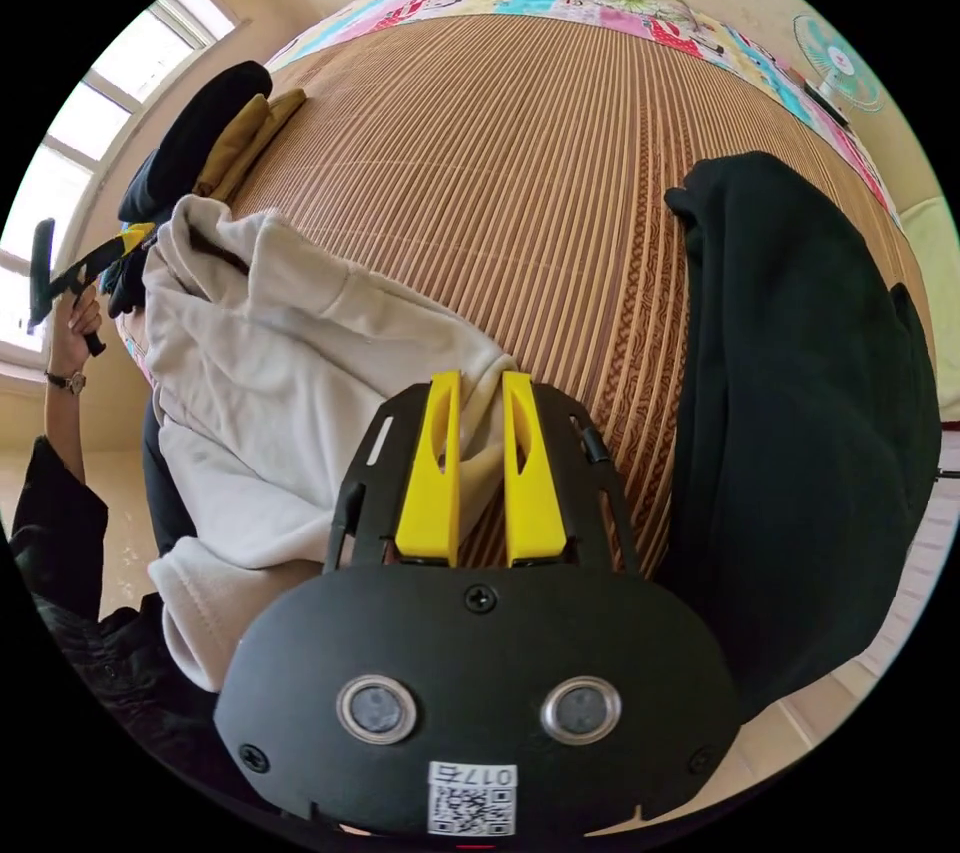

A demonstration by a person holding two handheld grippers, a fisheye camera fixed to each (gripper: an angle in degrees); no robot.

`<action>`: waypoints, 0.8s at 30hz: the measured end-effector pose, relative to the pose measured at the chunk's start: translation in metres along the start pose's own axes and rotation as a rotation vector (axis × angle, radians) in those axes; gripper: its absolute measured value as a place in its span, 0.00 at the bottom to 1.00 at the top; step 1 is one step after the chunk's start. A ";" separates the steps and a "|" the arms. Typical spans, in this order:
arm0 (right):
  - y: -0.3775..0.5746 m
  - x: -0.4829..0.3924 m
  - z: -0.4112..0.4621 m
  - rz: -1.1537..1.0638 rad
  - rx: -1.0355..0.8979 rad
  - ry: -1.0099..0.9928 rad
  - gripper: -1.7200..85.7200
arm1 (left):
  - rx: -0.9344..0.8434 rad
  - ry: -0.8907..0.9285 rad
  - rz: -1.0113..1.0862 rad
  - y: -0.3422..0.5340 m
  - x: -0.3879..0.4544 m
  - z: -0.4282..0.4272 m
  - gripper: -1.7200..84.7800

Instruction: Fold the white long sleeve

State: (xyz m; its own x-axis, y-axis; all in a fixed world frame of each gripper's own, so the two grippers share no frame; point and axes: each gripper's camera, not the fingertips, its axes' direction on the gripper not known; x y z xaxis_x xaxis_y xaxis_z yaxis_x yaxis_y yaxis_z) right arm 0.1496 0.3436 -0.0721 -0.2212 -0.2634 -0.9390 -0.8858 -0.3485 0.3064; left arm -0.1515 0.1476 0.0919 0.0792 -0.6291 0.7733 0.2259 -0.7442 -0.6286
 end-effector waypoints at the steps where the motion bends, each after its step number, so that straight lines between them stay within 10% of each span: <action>1: 0.004 0.001 0.002 -0.006 0.007 -0.005 0.11 | -0.072 -0.063 0.077 -0.009 0.011 0.019 0.18; 5: 0.020 -0.003 0.015 -0.038 0.017 0.015 0.11 | -0.426 -0.177 0.148 -0.002 0.019 0.121 0.17; 15: 0.054 -0.010 0.042 -0.032 0.021 -0.011 0.11 | -0.184 -0.065 -0.086 0.101 0.024 0.104 0.07; 20: 0.105 -0.047 0.002 -0.118 0.127 0.066 0.06 | 0.454 0.492 -0.141 0.211 0.025 -0.014 0.05; 24: 0.183 -0.066 -0.095 -0.121 0.452 -0.018 0.05 | 0.774 0.545 0.014 0.275 0.049 -0.120 0.04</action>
State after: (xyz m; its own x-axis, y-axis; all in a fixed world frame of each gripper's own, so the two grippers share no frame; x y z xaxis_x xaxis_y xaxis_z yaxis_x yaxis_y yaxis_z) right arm 0.0407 0.2119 0.0605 -0.1085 -0.2275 -0.9677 -0.9937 0.0519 0.0992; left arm -0.2017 -0.1146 -0.0530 -0.3336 -0.8005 0.4980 0.8254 -0.5032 -0.2560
